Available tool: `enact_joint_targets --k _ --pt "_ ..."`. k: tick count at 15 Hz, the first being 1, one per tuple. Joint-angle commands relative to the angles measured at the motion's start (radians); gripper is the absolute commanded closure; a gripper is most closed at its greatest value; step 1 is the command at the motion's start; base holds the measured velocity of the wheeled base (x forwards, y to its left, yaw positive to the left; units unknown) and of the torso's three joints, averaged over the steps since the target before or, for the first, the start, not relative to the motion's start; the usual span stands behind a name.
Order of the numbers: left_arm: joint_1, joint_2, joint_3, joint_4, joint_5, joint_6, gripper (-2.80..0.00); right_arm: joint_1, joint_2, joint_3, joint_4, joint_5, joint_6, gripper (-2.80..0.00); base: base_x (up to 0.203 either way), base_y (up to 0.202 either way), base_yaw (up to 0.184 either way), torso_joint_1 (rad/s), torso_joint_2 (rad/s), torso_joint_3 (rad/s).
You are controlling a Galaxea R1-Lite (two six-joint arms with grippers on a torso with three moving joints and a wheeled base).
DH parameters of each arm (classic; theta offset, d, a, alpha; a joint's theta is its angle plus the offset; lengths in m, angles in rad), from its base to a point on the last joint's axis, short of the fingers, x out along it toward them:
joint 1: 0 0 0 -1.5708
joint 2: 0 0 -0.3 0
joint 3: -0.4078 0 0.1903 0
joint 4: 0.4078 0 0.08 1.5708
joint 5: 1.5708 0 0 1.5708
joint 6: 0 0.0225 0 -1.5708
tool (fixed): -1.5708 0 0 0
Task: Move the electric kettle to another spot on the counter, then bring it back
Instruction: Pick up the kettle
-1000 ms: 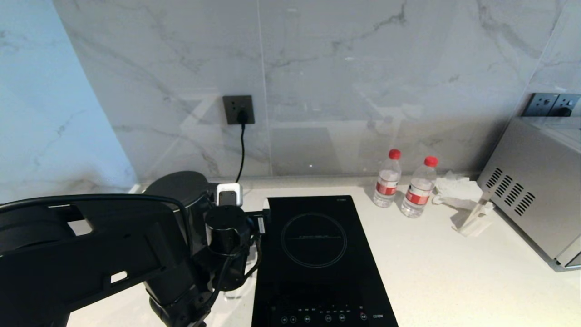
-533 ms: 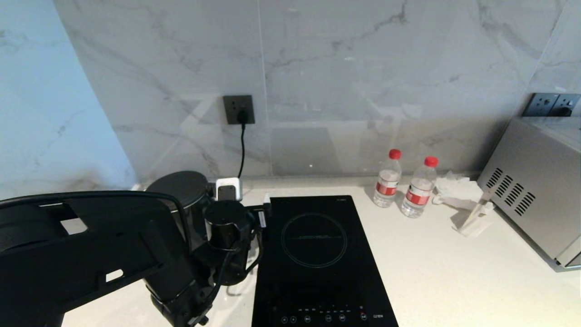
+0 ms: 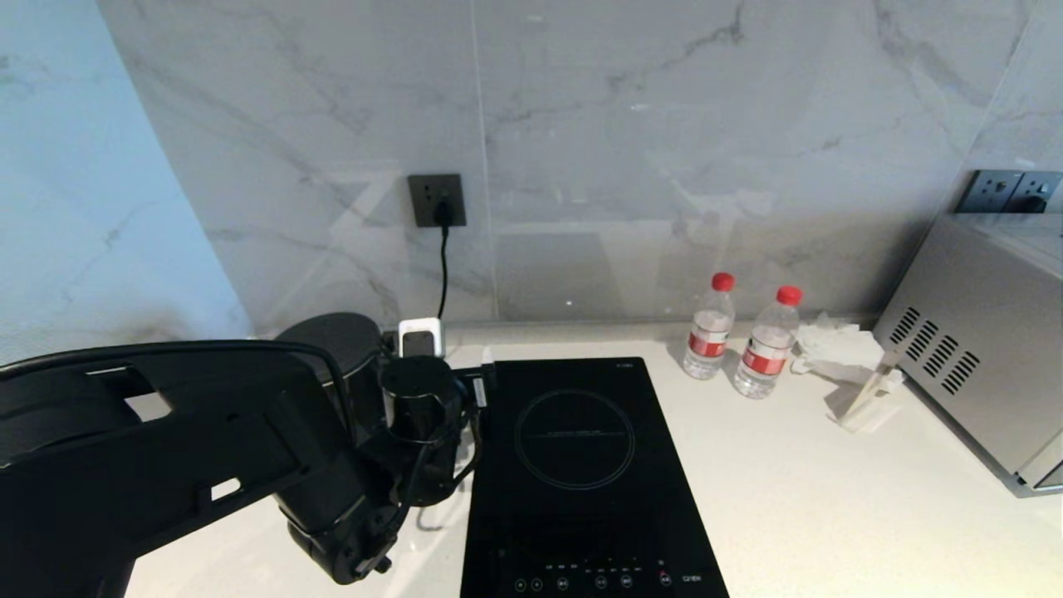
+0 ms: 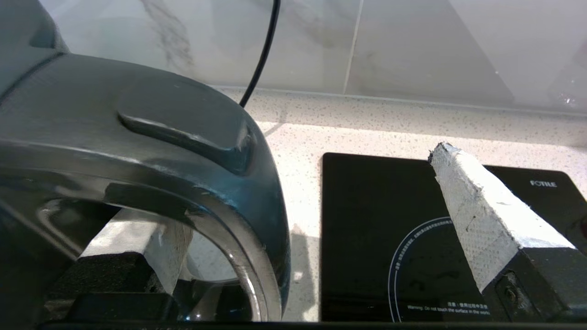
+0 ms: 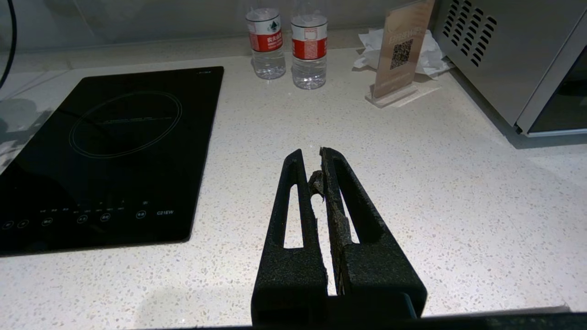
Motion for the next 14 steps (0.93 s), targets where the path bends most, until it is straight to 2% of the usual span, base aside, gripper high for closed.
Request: enact_joint_targets --k 1,5,6,14 --pt "0.01 0.006 -0.007 -0.008 0.004 -0.001 -2.8 0.0 0.0 0.0 0.0 0.0 0.0 0.0 0.0 0.0 0.0 0.0 0.0 0.0" --pt "0.023 0.005 -0.009 -0.008 0.001 -0.001 -2.8 0.0 0.0 -0.001 0.0 0.0 0.0 0.0 0.0 0.0 0.0 0.0 0.0 0.0" --pt "0.024 0.003 -0.011 -0.008 0.001 -0.001 0.0 0.0 0.0 0.0 0.0 0.0 0.0 0.0 0.0 0.0 0.0 0.0 0.0 0.0" --pt "0.024 0.0 -0.012 -0.008 -0.005 0.001 0.0 0.0 0.0 0.0 0.0 0.0 0.0 0.0 0.0 0.0 0.0 0.0 0.0 0.0"
